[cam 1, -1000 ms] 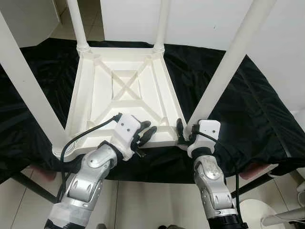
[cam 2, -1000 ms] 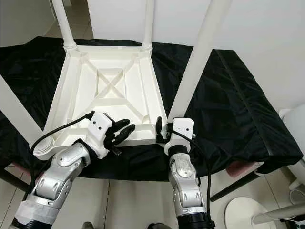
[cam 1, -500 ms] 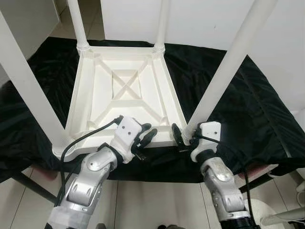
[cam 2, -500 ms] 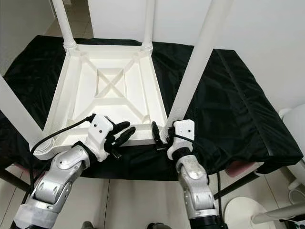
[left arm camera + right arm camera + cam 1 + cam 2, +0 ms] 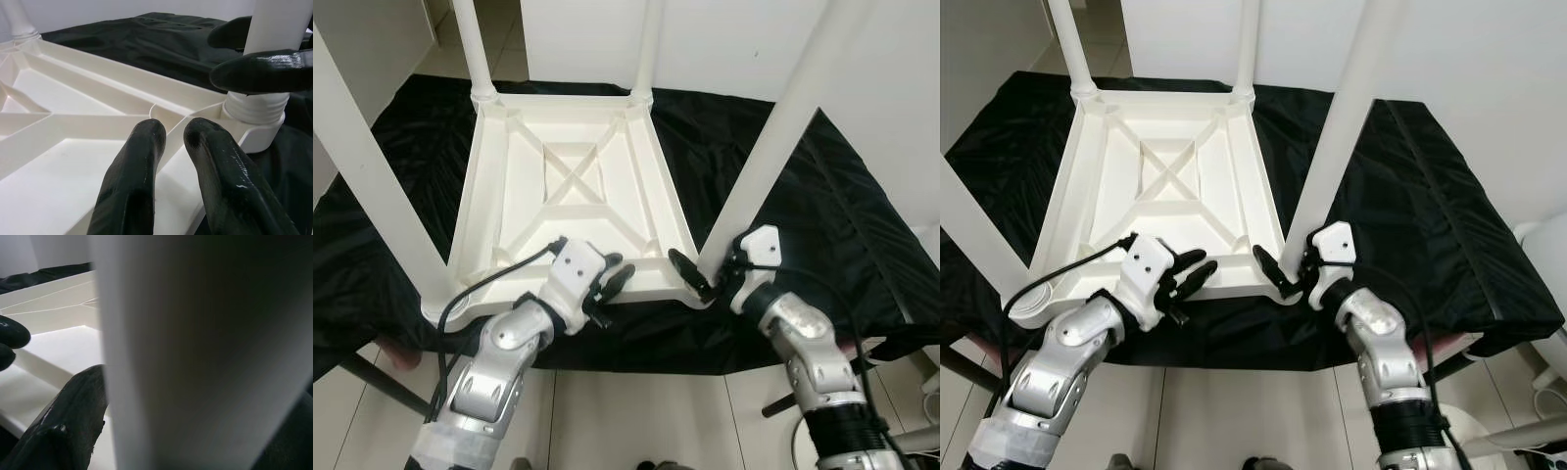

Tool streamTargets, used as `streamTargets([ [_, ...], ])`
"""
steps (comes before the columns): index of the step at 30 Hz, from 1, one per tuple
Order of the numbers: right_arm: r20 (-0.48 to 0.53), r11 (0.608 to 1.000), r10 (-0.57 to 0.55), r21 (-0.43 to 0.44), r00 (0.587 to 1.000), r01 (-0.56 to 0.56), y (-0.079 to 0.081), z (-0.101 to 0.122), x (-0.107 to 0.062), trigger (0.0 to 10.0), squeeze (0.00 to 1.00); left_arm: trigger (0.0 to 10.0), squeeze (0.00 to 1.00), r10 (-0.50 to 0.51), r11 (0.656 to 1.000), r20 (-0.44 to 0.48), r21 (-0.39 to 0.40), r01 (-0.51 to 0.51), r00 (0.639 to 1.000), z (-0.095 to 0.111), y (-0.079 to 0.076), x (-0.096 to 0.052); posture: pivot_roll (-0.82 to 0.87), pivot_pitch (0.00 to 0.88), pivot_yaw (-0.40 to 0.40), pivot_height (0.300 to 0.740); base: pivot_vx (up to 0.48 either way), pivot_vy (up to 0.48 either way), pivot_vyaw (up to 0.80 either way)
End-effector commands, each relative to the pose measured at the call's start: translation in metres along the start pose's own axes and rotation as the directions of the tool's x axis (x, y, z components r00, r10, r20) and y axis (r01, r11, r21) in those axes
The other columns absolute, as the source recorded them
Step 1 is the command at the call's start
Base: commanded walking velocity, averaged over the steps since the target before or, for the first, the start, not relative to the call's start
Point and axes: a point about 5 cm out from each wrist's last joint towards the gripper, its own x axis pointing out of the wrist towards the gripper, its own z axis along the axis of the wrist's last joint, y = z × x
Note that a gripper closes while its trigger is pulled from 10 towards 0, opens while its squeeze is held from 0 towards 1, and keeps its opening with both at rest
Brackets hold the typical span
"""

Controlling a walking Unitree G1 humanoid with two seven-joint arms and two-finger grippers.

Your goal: Building children table

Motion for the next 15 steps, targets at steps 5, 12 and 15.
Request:
streamTargets([
  [5,-0.034,0.995,0.095,0.010,0.995,-0.095,-0.002,-0.007,0.002,1.1,0.00,10.0,0.00,0.054,0.998,0.000,0.009,-0.054,0.999,0.000,0.001,0.004,0.05,0.062,-0.050,0.740,0.000,0.000,0.00],
  [12,-0.062,0.989,0.143,0.029,0.988,-0.142,-0.002,-0.015,-0.002,0.0,0.00,10.0,0.00,0.040,0.999,0.000,0.018,-0.040,0.999,-0.001,-0.003,0.004,0.06,0.057,-0.054,0.740,0.000,0.000,0.00],
  [15,-0.068,0.989,0.148,0.036,0.987,-0.146,-0.003,-0.018,-0.005,0.0,0.00,10.0,0.00,0.038,0.999,0.001,0.017,-0.038,0.999,-0.001,-0.005,0.004,0.06,0.056,-0.057,0.740,0.000,0.000,0.00],
])
